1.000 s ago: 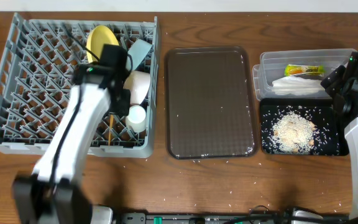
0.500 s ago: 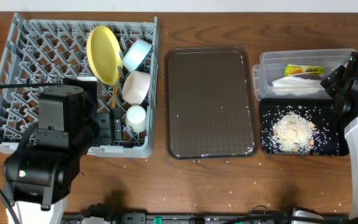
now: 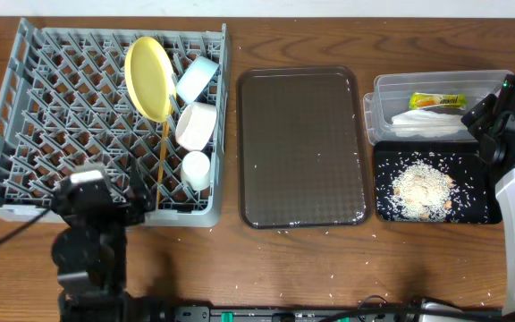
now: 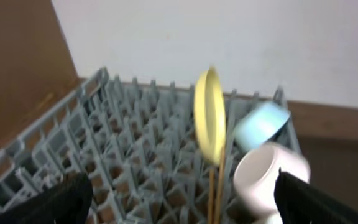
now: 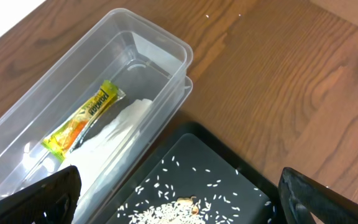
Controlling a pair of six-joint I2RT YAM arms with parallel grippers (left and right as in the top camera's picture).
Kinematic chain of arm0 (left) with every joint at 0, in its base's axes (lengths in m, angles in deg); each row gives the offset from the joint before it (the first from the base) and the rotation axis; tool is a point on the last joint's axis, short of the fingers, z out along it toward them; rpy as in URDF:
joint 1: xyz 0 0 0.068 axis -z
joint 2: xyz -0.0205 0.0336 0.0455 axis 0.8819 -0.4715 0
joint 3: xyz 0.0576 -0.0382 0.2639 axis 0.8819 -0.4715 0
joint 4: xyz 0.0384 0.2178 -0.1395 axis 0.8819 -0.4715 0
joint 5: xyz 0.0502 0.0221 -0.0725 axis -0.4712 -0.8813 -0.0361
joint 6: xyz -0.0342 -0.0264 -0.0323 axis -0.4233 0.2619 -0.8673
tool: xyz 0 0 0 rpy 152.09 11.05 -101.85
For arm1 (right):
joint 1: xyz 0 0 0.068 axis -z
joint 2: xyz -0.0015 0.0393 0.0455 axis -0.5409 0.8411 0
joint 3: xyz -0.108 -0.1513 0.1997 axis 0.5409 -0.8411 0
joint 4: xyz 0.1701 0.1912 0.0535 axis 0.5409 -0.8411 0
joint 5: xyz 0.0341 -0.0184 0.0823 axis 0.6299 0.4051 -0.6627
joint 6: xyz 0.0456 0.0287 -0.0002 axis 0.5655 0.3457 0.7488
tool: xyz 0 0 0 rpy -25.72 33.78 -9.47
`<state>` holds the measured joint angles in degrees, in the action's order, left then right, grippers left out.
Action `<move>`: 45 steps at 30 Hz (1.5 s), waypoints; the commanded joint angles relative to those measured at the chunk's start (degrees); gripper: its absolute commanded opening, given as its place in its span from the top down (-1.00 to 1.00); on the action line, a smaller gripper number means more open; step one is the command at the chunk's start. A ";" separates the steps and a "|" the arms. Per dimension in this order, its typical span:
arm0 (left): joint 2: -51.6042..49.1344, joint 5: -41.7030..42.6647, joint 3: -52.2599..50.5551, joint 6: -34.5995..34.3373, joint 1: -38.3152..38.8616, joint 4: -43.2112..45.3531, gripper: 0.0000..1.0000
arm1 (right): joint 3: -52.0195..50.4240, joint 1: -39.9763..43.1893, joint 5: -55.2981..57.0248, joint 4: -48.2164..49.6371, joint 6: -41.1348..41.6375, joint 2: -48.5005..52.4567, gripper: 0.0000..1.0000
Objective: Sort waste into correct bins and load items into the dishwasher
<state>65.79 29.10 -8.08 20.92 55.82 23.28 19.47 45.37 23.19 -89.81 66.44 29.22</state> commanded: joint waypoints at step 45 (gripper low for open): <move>22.56 3.08 -32.94 0.35 -2.40 13.53 -0.89 | 0.11 0.07 0.98 -0.13 0.70 0.28 -0.98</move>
<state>87.98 32.27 -39.73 21.31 53.70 38.29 19.47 45.37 23.21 -89.86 66.44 29.22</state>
